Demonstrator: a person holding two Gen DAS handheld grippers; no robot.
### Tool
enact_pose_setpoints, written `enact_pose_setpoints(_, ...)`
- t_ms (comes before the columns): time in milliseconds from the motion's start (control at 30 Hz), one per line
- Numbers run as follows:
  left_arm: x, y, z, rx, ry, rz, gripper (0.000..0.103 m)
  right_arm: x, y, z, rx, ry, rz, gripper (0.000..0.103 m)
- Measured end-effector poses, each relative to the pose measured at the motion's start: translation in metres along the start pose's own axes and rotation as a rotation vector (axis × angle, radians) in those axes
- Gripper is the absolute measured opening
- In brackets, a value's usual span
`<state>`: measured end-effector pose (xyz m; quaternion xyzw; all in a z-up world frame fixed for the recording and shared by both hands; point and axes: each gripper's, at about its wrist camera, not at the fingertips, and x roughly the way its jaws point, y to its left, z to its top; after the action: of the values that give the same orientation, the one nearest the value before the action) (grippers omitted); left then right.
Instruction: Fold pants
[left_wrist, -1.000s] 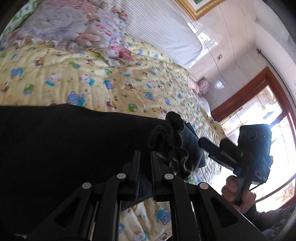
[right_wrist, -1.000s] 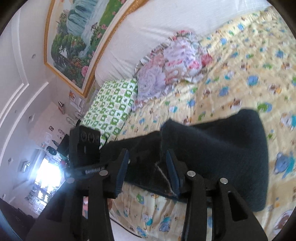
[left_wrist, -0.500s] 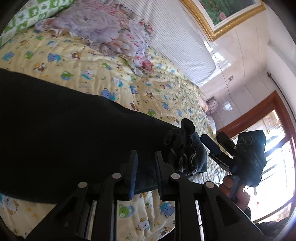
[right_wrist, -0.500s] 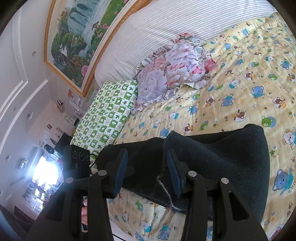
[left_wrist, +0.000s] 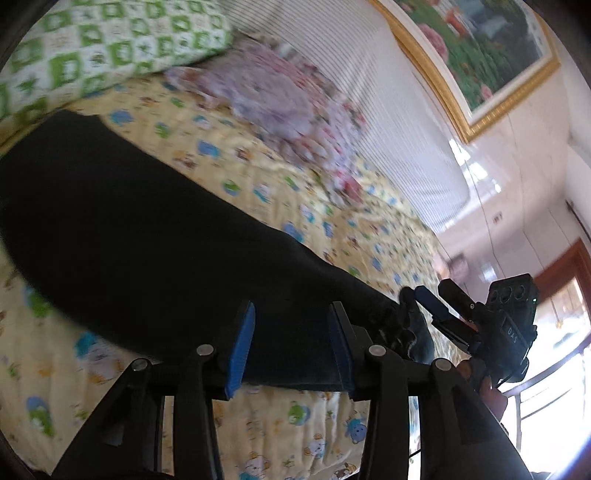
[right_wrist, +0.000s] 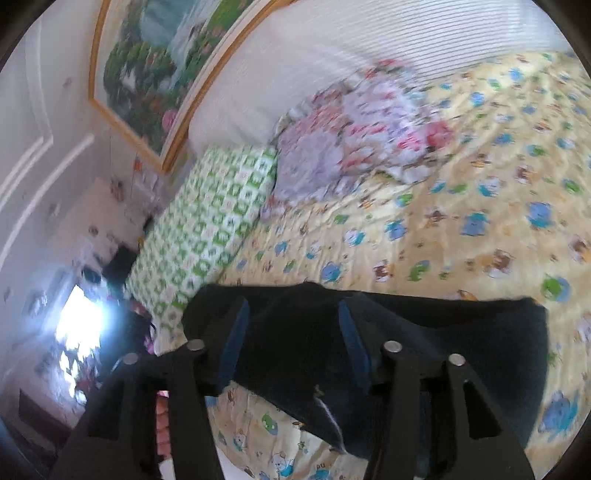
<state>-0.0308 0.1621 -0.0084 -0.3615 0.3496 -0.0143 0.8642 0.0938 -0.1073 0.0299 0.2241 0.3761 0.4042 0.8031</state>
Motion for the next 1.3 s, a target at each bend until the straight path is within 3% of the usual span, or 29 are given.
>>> enact_pose_setpoints(267, -0.035, 0.034, -0.003, -0.088, -0.100, 0.096, 0.042, 0.067, 0.044, 0.016, -0.141, 0.148, 0.062, 0.055)
enact_pose_setpoints(700, -0.087, 0.092, -0.008, -0.276, -0.238, 0.189, 0.042, 0.152, 0.094, 0.021, -0.263, 0.294, 0.119, 0.055)
enact_pose_setpoints(1000, -0.081, 0.127, -0.001, -0.398, -0.238, 0.226, 0.042, 0.212, 0.126, 0.036, -0.395, 0.389, 0.108, 0.057)
enact_pose_setpoints(1300, -0.072, 0.149, 0.005, -0.447, -0.225, 0.258, 0.042, 0.289, 0.159, 0.037, -0.614, 0.591, 0.171, 0.057)
